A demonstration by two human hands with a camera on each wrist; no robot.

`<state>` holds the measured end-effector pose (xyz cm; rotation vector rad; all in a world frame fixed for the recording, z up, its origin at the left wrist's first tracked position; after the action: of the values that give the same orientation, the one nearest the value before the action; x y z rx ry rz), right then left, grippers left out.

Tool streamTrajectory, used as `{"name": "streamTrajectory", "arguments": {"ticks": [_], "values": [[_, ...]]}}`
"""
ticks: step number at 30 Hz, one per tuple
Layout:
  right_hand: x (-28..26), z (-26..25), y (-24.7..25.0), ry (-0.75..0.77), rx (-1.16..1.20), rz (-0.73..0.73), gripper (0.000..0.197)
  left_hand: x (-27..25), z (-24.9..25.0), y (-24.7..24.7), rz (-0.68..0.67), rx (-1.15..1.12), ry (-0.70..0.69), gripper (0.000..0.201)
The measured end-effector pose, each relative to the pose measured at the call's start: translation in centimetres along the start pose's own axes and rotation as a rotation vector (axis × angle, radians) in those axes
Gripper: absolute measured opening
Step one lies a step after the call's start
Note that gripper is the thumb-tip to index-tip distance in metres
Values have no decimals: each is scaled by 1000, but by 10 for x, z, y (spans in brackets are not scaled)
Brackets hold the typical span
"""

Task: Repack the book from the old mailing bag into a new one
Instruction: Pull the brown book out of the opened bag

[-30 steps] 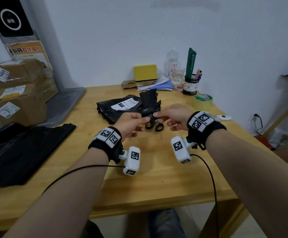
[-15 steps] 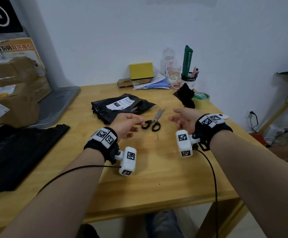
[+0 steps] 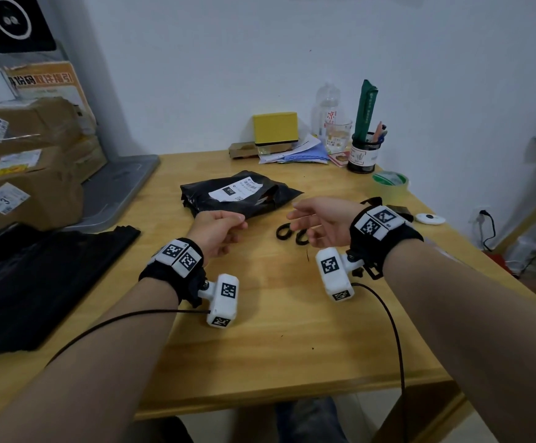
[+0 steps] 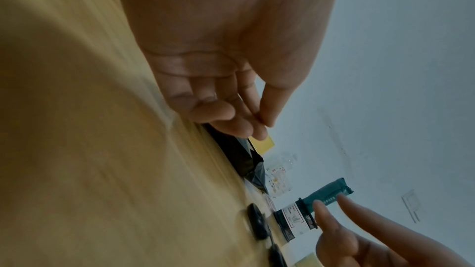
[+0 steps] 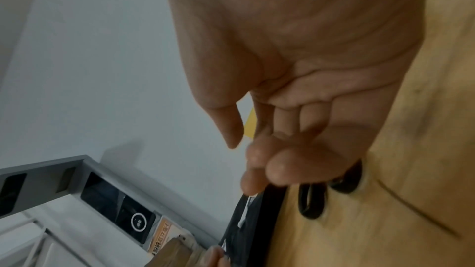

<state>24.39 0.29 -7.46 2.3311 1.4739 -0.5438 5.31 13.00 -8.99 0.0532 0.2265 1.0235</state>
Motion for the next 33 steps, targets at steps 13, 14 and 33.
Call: {"name": "streamTrajectory", "arguments": {"ticks": [13,14,33], "values": [[49,-29,-48,116,227,-56,56,40,-20,47,264,-252,147,4],[53,-29,-52,109,223,-65,58,45,-20,48,252,-277,152,8],[77,-33,-84,88,-47,-25,39,83,-15,55,237,-166,250,18]]}}
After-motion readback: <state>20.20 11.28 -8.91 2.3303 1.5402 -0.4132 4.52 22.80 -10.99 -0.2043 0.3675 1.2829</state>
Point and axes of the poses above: each hand's wrist, its own x-axis towards the middle knuckle, its own y-axis out of the back of the hand, z = x × y, the point moved 3 cm from there along x, towards the middle knuckle
